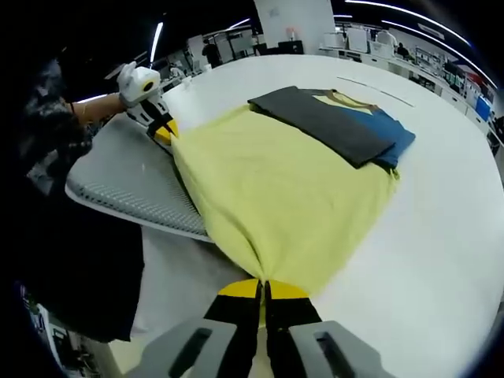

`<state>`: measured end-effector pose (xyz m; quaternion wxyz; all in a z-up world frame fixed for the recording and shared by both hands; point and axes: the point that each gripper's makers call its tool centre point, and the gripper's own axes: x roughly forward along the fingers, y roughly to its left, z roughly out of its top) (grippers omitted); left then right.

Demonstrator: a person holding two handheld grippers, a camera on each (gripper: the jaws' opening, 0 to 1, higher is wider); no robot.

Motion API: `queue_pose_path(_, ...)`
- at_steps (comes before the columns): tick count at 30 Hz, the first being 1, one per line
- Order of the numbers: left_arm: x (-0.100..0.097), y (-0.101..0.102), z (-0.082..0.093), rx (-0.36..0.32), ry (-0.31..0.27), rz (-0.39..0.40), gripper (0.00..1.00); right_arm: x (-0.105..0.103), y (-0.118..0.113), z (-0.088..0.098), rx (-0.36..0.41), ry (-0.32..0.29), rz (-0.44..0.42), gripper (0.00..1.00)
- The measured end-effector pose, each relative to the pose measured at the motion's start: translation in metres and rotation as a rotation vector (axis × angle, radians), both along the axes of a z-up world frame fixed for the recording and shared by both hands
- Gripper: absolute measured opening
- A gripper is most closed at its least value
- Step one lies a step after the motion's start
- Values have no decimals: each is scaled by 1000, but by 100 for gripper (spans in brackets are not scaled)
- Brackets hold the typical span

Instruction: Fold the garment on the visible template until the final outline fits inside the template.

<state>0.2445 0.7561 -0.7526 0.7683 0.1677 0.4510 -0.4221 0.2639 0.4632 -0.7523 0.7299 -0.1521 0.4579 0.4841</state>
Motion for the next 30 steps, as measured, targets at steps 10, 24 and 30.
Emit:
queue_pose_path(10,20,3,18,-19,-25,81,0,24,1,16,6,-89,-42,0)
queue_pose_path(24,66,9,49,-4,-171,130,0,75,6,49,26,-255,-113,0)
queue_pose_path(30,84,11,62,-10,-219,153,0,92,7,61,29,-301,-125,0)
